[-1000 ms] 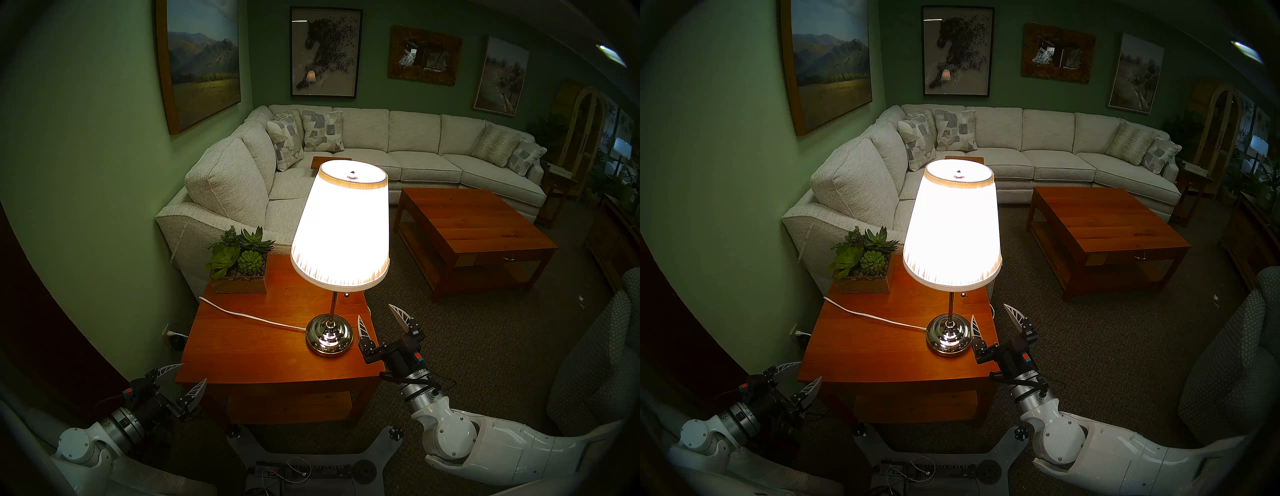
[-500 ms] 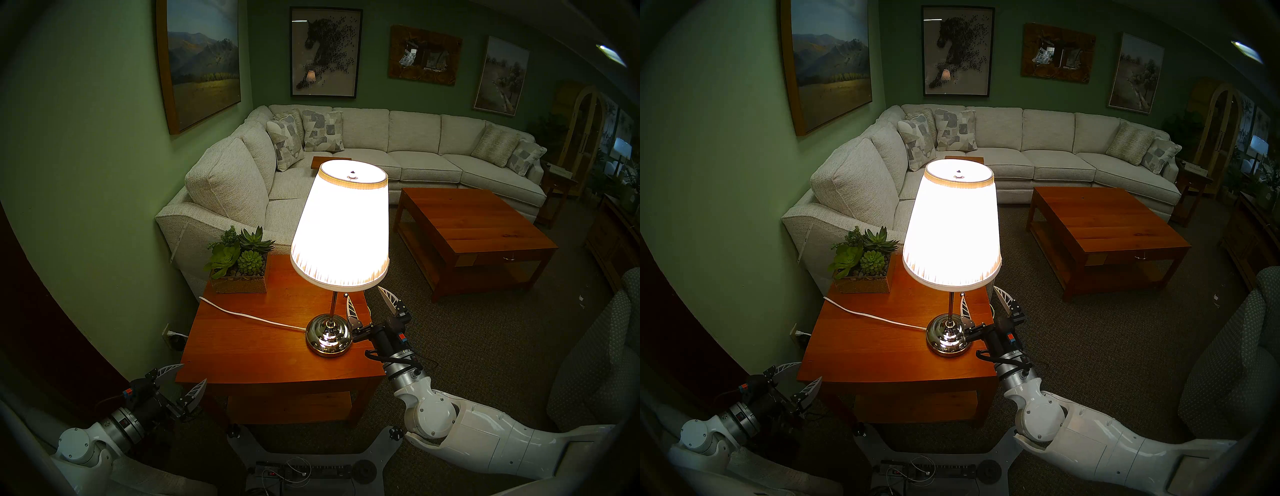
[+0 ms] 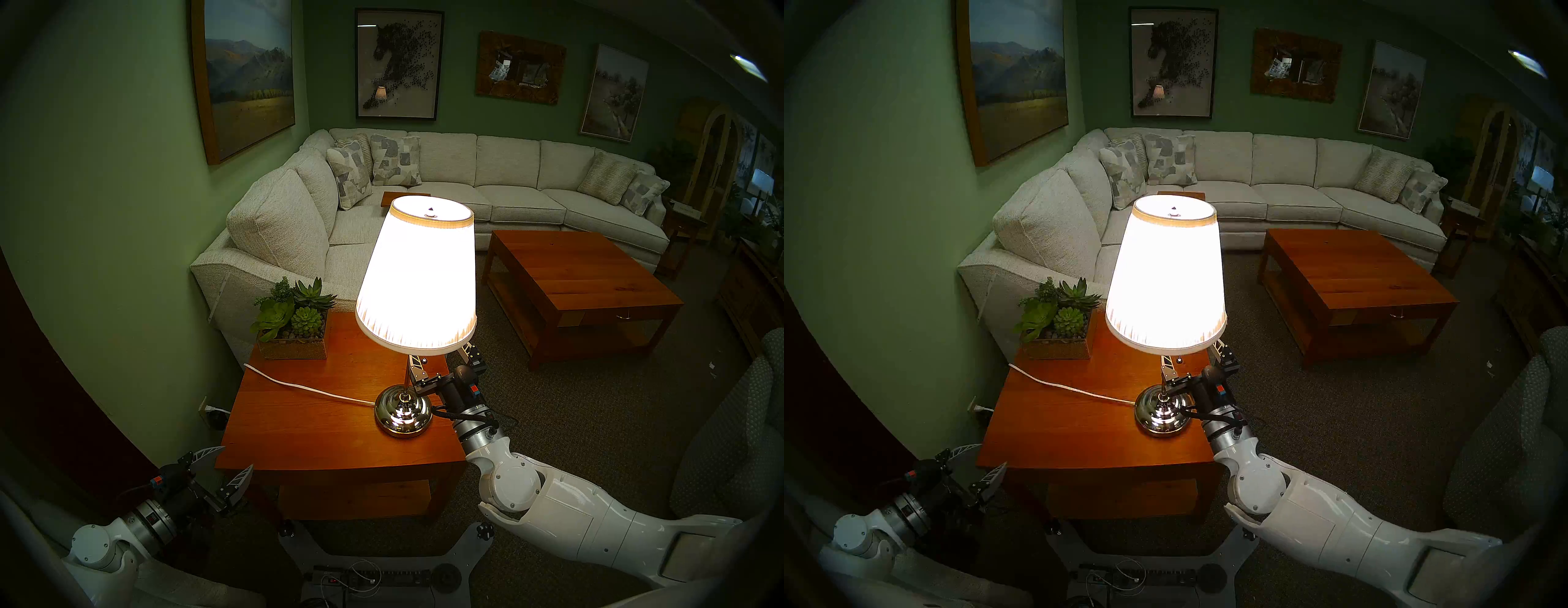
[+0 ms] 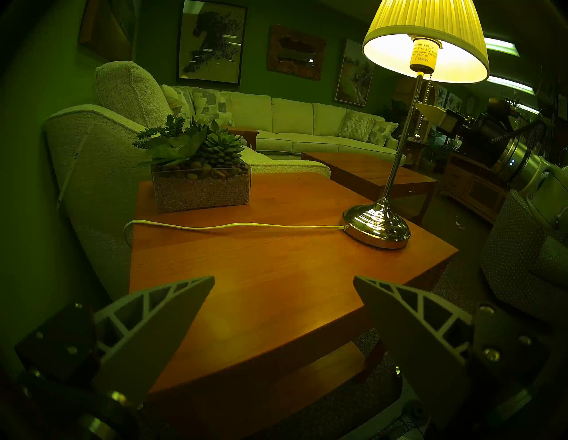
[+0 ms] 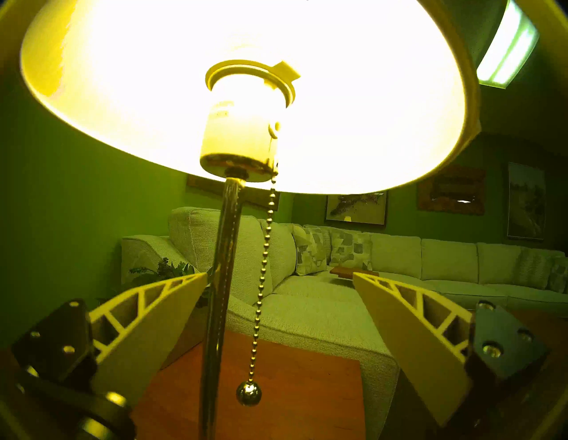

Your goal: Pull on string to turn off lamp

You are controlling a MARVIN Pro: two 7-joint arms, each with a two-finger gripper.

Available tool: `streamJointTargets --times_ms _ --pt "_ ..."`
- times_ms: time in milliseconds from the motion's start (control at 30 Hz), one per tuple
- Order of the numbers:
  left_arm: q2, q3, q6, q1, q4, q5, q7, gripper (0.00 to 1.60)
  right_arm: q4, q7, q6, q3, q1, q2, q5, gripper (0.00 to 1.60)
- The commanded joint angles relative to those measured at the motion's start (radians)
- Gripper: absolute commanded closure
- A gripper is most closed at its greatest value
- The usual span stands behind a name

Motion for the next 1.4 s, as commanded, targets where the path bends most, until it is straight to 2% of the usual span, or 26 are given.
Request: streamJointTargets --times_ms 0,267,600,1033,1367 --pt "0.002 -0.008 -0.004 -0.001 -0.020 -0.004 -0.001 0.00 -0.041 -0.004 -0.010 0.012 0.015 0.002 -0.014 0.00" --pt "0.002 -0.008 -0.004 -0.001 -0.020 -0.004 -0.001 0.00 -0.103 -0.016 -0.012 0.010 -0.035 0.046 -0.014 0.00" --pt "0.002 -0.008 -0.003 -0.001 -0.020 -0.003 -0.001 0.00 -0.110 -0.027 -0.035 0.009 -0.077 0.080 -0.010 0.00" --pt "0.002 -0.008 -0.004 -0.002 -0.019 -0.003 -0.001 0.00 -0.075 -0.027 -0.056 0.039 -0.052 0.092 0.011 0.00" --pt "0.002 -0.008 -0.004 -0.002 -0.019 -0.003 -0.001 0.00 -0.027 0.014 -0.059 0.033 -0.013 0.063 0.038 0.00"
